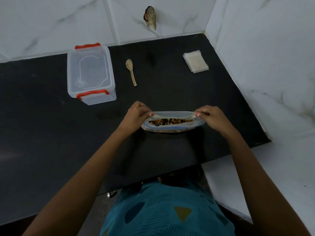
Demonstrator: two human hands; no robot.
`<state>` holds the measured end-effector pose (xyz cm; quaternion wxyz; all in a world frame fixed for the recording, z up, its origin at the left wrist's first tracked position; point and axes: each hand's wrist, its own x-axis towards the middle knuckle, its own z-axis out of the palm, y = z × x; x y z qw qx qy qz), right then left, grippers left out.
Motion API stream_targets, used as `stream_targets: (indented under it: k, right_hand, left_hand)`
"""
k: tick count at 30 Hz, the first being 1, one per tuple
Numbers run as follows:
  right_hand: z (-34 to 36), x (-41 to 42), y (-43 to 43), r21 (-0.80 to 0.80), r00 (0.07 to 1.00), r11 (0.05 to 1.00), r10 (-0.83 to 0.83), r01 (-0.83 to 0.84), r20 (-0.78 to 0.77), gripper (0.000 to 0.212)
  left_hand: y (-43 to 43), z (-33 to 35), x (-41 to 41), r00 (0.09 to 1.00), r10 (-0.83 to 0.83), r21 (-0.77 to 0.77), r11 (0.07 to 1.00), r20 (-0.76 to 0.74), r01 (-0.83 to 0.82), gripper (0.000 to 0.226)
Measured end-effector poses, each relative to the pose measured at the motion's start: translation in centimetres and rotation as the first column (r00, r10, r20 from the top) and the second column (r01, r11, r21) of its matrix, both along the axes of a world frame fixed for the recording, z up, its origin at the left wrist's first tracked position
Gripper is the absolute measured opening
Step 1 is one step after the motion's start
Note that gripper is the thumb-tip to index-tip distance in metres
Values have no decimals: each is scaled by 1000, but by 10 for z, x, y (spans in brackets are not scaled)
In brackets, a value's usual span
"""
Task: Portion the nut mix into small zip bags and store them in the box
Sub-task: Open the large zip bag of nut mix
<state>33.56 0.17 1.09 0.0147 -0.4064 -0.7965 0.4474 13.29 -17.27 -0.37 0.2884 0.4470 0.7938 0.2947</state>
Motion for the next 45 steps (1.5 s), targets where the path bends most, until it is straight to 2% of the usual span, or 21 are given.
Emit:
stream_targets:
  k: [2, 4, 5, 7, 11, 14, 16, 18, 19, 22, 23, 25, 28, 30, 34, 38, 42, 45]
  right_hand:
    - [0, -2, 1, -213, 995, 972, -98, 101, 25, 22]
    - [-2, -3, 1, -359, 983, 915, -182, 184, 40, 19]
    - [-4, -5, 1, -416, 974, 883, -226, 217, 30, 17]
    - [-7, -8, 0, -529, 938, 797, -347, 291, -7, 18]
    - [-15, -8, -2, -707, 840, 587, -543, 395, 18, 15]
    - [-21, -4, -3, -761, 782, 490, -623, 425, 36, 18]
    - [-23, -1, -4, -793, 755, 461, -656, 398, -2, 21]
    - [-23, 4, -5, -798, 765, 483, -643, 359, -45, 23]
    - [-22, 7, -6, -779, 788, 523, -613, 347, -60, 23]
    - [-18, 12, -7, -593, 866, 705, -500, 389, -26, 19]
    - [-16, 13, -8, -497, 883, 764, -470, 413, 11, 15]
    - [-13, 13, -11, -312, 894, 841, -441, 441, 75, 13]
    - [-9, 13, -17, -218, 871, 843, -482, 492, 100, 28]
    - [-7, 13, -23, -218, 860, 832, -494, 510, 126, 29]
    - [-8, 11, -30, -278, 819, 772, -558, 572, 134, 23]
    - [-9, 9, -30, -358, 786, 707, -598, 610, 157, 17]
    - [-9, 9, -33, -468, 776, 650, -616, 598, 135, 10]
    - [-8, 13, -33, -588, 750, 564, -652, 579, 113, 8]
  left_hand:
    - [0, 2, 1, 951, 63, -49, 998, 304, -50, 17]
    - [1, 5, 2, 788, 151, -103, 988, 596, -111, 20]
    - [2, 5, 3, 710, 194, -125, 981, 677, -148, 20]
    - [5, 1, 3, 587, 272, -156, 958, 763, -240, 20]
    - [10, -6, 5, 343, 388, -214, 867, 855, -449, 41]
    - [6, -10, 7, 145, 369, -261, 837, 918, -480, 41]
    - [4, -11, 9, 71, 363, -287, 828, 929, -482, 34]
    - [3, -9, 13, 148, 407, -294, 825, 901, -483, 26]
    - [4, -8, 15, 239, 444, -293, 828, 863, -478, 23]
    - [2, -10, 18, 631, 499, -286, 864, 594, -414, 24]
    - [1, -11, 17, 703, 484, -275, 875, 521, -398, 26]
    - [-3, -8, 17, 768, 468, -273, 883, 438, -382, 24]
    - [-7, -4, 22, 804, 466, -303, 878, 368, -370, 24]
    - [-10, -4, 23, 793, 488, -318, 865, 364, -387, 29]
    - [-10, -2, 26, 673, 572, -402, 817, 469, -413, 21]
    - [-9, -1, 31, 604, 603, -420, 797, 521, -434, 17]
    - [-11, 1, 33, 442, 636, -445, 765, 633, -465, 6]
    - [-15, 6, 33, 306, 638, -476, 749, 707, -461, 6]
